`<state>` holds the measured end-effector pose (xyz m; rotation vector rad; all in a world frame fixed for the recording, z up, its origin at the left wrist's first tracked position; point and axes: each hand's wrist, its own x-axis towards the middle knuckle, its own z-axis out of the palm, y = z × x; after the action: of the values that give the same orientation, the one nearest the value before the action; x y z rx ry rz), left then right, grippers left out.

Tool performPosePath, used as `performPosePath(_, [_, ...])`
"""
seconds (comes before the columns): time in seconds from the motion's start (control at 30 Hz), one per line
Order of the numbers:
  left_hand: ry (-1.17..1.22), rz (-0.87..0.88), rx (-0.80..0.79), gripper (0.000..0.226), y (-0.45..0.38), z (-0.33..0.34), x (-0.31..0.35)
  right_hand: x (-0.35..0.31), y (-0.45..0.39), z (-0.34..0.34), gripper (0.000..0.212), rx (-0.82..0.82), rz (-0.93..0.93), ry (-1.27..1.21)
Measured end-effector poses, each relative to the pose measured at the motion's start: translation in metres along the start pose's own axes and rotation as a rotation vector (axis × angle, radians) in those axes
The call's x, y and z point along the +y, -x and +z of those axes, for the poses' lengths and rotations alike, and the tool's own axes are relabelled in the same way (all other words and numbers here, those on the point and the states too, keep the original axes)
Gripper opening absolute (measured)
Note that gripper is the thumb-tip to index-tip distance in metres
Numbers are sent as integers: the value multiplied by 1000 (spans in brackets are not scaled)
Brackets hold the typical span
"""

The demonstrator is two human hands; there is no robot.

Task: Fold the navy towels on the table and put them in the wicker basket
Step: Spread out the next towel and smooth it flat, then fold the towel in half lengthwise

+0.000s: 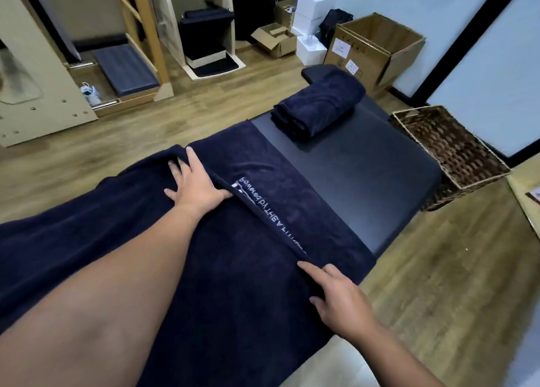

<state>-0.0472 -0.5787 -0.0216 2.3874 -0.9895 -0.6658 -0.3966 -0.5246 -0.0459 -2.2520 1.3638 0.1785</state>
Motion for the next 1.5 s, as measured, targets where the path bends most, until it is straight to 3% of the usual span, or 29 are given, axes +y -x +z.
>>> performPosePath(0.53, [-167, -19, -48, 144, -50, 108, 157, 154, -74, -71, 77, -124, -28, 40])
performPosePath(0.67, [-288, -5, -197, 130, -48, 129, 167, 166, -85, -71, 83, -155, -29, 165])
performPosePath(0.83, [-495, 44, -345, 101, -8, 136, 125, 146, -89, -67, 72, -73, -290, 262])
performPosePath(1.03, [-517, 9, -292, 72, 91, 137, 31, 74, -90, -40, 74, -308, -604, 318])
performPosePath(1.3, [-599, -86, -119, 63, 224, 98, -77, 5, -77, 2, 88, -406, -446, 451])
performPosePath(1.43, [-389, -355, -53, 62, 269, 87, -108, -15, -62, 10, 87, -372, -353, 483])
performPosePath(1.5, [-361, -525, 27, 65, 290, 84, -125, -29, -48, 17, 84, -332, -401, 523])
